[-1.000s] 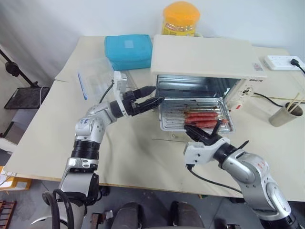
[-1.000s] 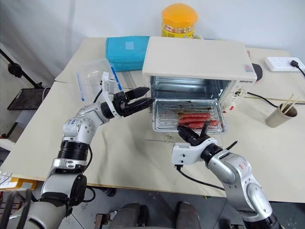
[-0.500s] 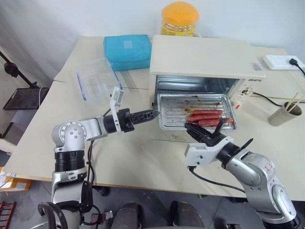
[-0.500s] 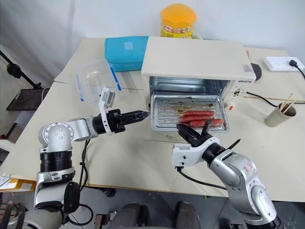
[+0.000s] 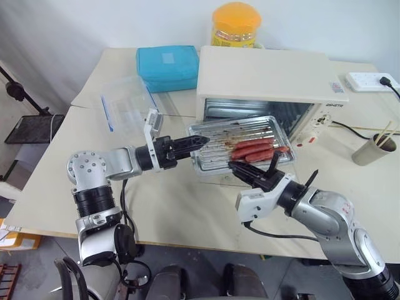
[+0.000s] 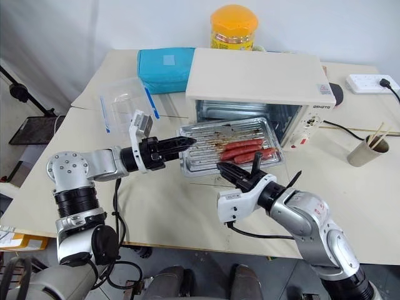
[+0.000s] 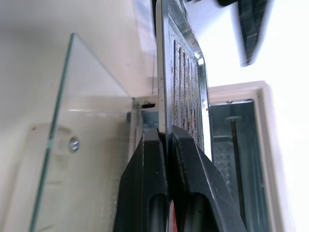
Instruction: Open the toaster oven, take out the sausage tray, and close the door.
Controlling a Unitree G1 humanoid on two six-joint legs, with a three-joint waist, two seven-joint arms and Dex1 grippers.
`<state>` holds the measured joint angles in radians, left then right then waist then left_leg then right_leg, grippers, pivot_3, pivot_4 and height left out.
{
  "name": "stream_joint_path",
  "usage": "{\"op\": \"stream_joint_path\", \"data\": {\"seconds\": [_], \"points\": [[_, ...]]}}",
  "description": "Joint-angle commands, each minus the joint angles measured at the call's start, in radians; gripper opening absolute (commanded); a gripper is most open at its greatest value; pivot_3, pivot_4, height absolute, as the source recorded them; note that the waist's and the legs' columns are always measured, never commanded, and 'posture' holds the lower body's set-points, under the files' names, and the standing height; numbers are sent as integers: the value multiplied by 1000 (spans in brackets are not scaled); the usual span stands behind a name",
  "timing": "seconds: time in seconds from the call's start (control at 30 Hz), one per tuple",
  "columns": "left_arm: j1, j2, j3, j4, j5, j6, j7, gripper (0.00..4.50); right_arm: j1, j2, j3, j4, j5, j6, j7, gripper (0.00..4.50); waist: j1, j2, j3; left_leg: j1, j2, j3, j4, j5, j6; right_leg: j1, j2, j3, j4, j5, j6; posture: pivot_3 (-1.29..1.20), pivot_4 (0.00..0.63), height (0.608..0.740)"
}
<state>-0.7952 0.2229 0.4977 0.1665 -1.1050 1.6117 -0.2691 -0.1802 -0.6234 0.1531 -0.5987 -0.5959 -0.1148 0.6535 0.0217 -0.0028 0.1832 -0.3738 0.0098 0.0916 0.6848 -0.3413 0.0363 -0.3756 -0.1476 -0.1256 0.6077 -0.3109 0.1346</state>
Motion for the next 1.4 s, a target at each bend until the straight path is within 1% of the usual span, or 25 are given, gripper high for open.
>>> {"op": "stream_joint_path", "data": {"seconds": [0.03, 0.17, 0.23, 0.27, 0.33, 0.43, 0.5, 0.53, 0.57, 0.63, 0.7, 0.73, 0.77, 0.9, 1.0, 1.07, 1.13, 1.17, 1.2, 1.23, 1.33, 1.4], "points": [[10, -6, 15, 23, -100, 3, 81, 1992, -7, -11, -3, -17, 23, -29, 0, 0, -1, 0, 0, 0, 0, 0, 0, 0, 0, 0, 0, 0, 0, 0, 0, 0, 150, 740], [24, -28, 23, 57, -185, 3, 183, 681, -4, 3, -3, -22, 62, -39, 3, 0, 0, 0, 0, 0, 0, 0, 0, 0, 0, 0, 0, 0, 0, 0, 0, 0, 150, 740], [22, -53, 55, 79, -218, 3, 246, 132, -7, 2, 3, -23, 70, -43, 12, 0, 0, 0, 0, 0, 0, 0, 0, 0, 0, 0, 0, 0, 0, 0, 0, 0, 150, 740], [20, -62, 67, 95, -241, 3, 279, 30, -5, 2, 2, -22, 71, -38, 17, 0, 0, 0, 0, 0, 0, 0, 0, 0, 0, 0, 0, 1, 0, 0, 0, 0, 150, 740], [18, -77, 89, 116, -285, 3, 339, 30, -2, 3, -2, -19, 73, -38, 19, 0, 0, 0, 0, 0, 0, 0, 0, 0, 0, 0, 0, 1, 0, 0, 0, 0, 150, 740], [26, -89, 98, 151, -414, -16, 442, 30, 10, 14, -21, -21, 107, -26, 17, 0, 1, 0, 0, 0, 0, 0, 0, 0, 0, 0, 0, 1, 0, 0, 0, 0, 150, 740], [46, -80, 71, 160, -532, -56, 525, 0, 16, 33, -41, -28, 144, -6, 8, 626, 0, 0, 0, 1, 0, 0, 0, 0, 0, 0, 0, 1, 0, 0, 0, 0, 150, 740], [63, -78, 51, 152, -600, -94, 583, 0, 18, 27, -45, -28, 158, -9, 15, 802, 0, 0, 0, 1, 0, 0, 0, 0, 0, 0, 0, 1, 0, 0, 0, 0, 150, 740], [80, -73, 27, 141, -661, -131, 632, 0, 19, 20, -47, -26, 166, -14, 21, 1095, 0, 0, 0, 1, 0, 0, 0, 0, 0, 0, 0, 2, 1, 0, 0, 0, 150, 740], [123, -61, -34, 98, -796, -224, 737, 0, 26, 0, -59, -16, 197, -27, 34, 1802, 0, 0, 0, 2, 0, 0, 0, 0, 0, 0, 0, 4, 1, 0, 0, 0, 150, 740], [153, -50, -65, 55, -860, -282, 792, 0, 31, -20, -83, -7, 243, -52, 38, 2315, 0, 0, 0, 2, 0, 0, 0, 0, 0, 0, -1, 6, 1, 0, 0, 0, 150, 740], [166, -49, -68, 31, -867, -299, 804, 0, 38, -29, -98, -6, 282, -63, 42, 2752, 0, 0, 0, 2, 0, 0, 0, 0, 0, 0, 0, 8, 1, 0, 0, 0, 150, 740], [177, -44, -68, 12, -867, -307, 806, 0, 49, -38, -115, -7, 322, -74, 49, 2995, 1, 0, 0, 2, -1, 1, 0, 0, 0, 0, 0, 9, 1, 0, 0, 0, 150, 740], [226, -17, -56, -63, -867, -316, 779, 0, 150, -78, -206, -4, 558, -82, 124, 2995, 4, -1, 0, 2, -2, 1, 0, 0, 0, 1, 0, 8, 1, 0, 0, 0, 150, 740], [282, 15, -45, -115, -867, -315, 728, 0, 223, -102, -309, 21, 703, -62, 162, 2995, 3, -1, 0, 2, -3, 1, -2, 0, 0, 1, 0, 9, -1, 0, 0, 0, 150, 740], [330, 48, -46, -147, -867, -310, 682, 0, 254, -112, -381, 59, 781, -70, 183, 2619, 1, -1, 0, 2, -2, 1, -2, 0, 0, 1, 0, 9, -1, 0, 0, 0, 150, 740], [382, 80, -48, -180, -867, -311, 630, 0, 277, -115, -453, 109, 842, -50, 189, 2097, 1, -1, 0, 3, -2, 2, -2, 0, 0, 1, 1, 9, -1, 0, 0, 0, 150, 740], [406, 87, -45, -198, -867, -322, 616, 0, 288, -120, -483, 134, 873, -28, 196, 1730, 1, -1, 0, 3, -1, 2, -2, 0, 0, 1, 1, 9, 0, 0, 0, 0, 150, 740], [425, 92, -44, -213, -867, -332, 601, 0, 295, -126, -505, 157, 890, -20, 202, 1456, 2, -1, 0, 4, -1, 2, -2, 0, 0, 1, 1, 10, 0, 0, 0, 0, 150, 740], [446, 98, -36, -230, -867, -345, 589, 0, 300, -128, -528, 193, 921, -17, 219, 1063, 2, -1, 0, 4, -1, 2, -1, 0, 0, 1, 1, 10, -1, 0, 0, 0, 150, 740], [513, 101, -11, -289, -867, -394, 583, 0, 302, -134, -587, 315, 961, -1, 240, 24, 3, -1, 0, 3, -2, 2, -1, 0, 0, 2, 0, 11, -1, 0, 0, 0, 150, 740], [567, 93, 6, -330, -867, -431, 590, 0, 296, -148, -606, 392, 994, 9, 278, 24, 3, -1, 0, 3, -2, 2, -1, 0, 0, 2, 0, 12, -1, 0, 0, 0, 150, 740]]}}
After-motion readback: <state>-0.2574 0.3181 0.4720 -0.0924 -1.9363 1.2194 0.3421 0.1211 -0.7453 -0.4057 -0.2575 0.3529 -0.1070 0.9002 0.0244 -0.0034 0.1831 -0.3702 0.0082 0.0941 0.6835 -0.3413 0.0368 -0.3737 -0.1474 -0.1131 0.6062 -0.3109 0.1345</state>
